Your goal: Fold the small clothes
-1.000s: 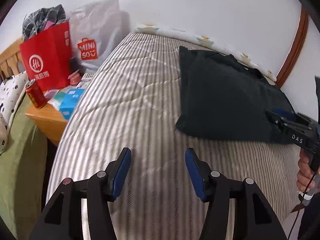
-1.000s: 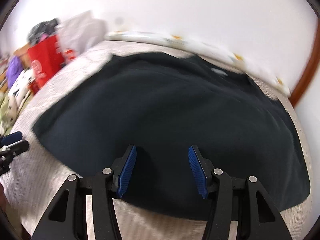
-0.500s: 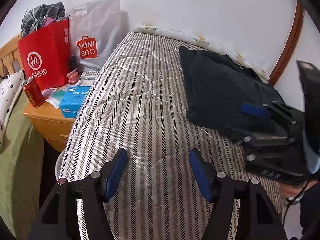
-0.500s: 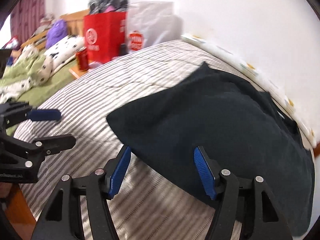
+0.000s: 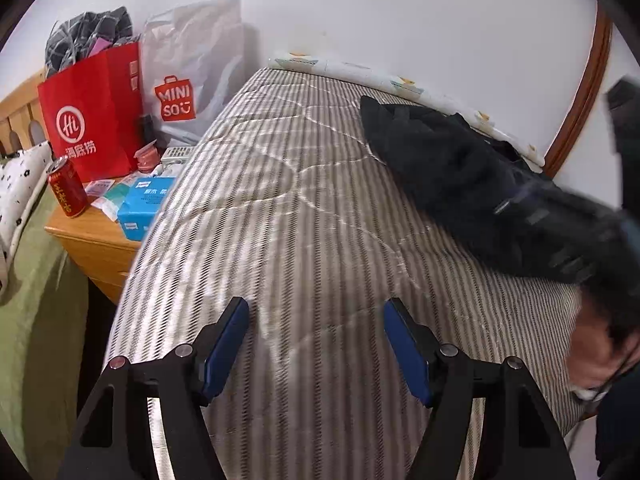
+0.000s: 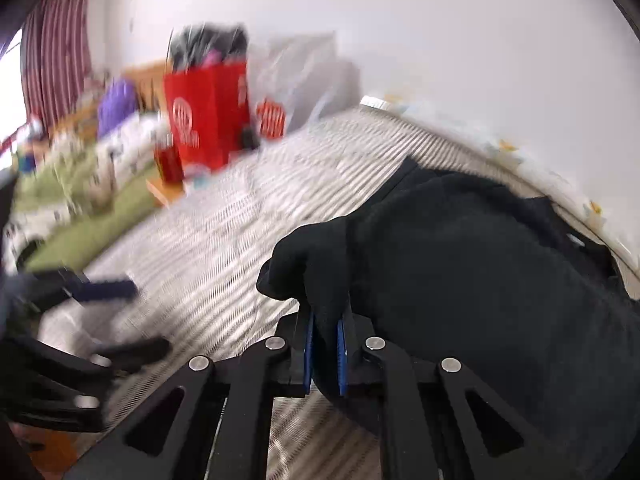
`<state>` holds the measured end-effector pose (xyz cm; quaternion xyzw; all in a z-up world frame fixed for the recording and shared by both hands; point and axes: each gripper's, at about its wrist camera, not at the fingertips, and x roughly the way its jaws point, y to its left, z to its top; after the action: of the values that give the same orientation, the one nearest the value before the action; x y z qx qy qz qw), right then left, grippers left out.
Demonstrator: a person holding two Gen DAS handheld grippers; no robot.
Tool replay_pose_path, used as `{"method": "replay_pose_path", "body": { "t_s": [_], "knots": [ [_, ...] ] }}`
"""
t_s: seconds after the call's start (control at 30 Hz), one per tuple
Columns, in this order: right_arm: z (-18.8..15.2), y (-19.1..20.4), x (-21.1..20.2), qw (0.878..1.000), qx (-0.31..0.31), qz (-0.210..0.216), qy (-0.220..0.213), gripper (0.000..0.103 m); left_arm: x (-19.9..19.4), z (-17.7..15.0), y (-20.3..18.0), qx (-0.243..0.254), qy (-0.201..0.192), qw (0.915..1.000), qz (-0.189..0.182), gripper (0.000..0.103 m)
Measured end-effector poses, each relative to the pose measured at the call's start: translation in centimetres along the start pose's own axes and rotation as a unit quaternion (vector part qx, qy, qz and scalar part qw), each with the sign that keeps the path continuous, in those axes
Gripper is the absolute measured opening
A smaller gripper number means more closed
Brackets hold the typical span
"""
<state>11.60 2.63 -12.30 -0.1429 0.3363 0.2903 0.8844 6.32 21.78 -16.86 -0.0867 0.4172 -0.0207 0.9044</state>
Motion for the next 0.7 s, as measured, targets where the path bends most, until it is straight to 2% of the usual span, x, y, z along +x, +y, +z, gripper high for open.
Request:
{"method": "replay_pose_path", "body": {
  "t_s": [0.07, 0.17, 0.4, 0.57, 0.7],
  "knots": [
    [0.4, -2.1, -2.7, 0.999, 0.026, 0.002, -0.036, 0.008, 0.3, 0.4, -1.0, 0.003, 0.005, 0.9999, -0.01, 0.068],
    [0.4, -5.9, -5.9, 0.995, 0.069, -0.002, -0.068, 0.008, 0.8, 1.1, -2.8, 0.004, 0.008, 0.9998, -0.017, 0.068],
    [-2.1, -15.1, -12.4, 0.981, 0.149, -0.034, -0.12, 0.007, 2.1, 2.6, -8.5, 0.015, 0.003, 0.9986, -0.051, 0.068],
    [-6.2, -21.0, -15.5, 0.969, 0.204, -0.062, -0.123, 0.007, 2.9, 3.5, -13.4, 0.039, 0.005, 0.9951, -0.09, 0.068],
    [-10.2, -23.9, -16.4, 0.963, 0.23, -0.094, -0.102, 0.007, 3.1, 3.7, -16.0, 0.055, -0.004, 0.9892, -0.136, 0.068]
  ]
}}
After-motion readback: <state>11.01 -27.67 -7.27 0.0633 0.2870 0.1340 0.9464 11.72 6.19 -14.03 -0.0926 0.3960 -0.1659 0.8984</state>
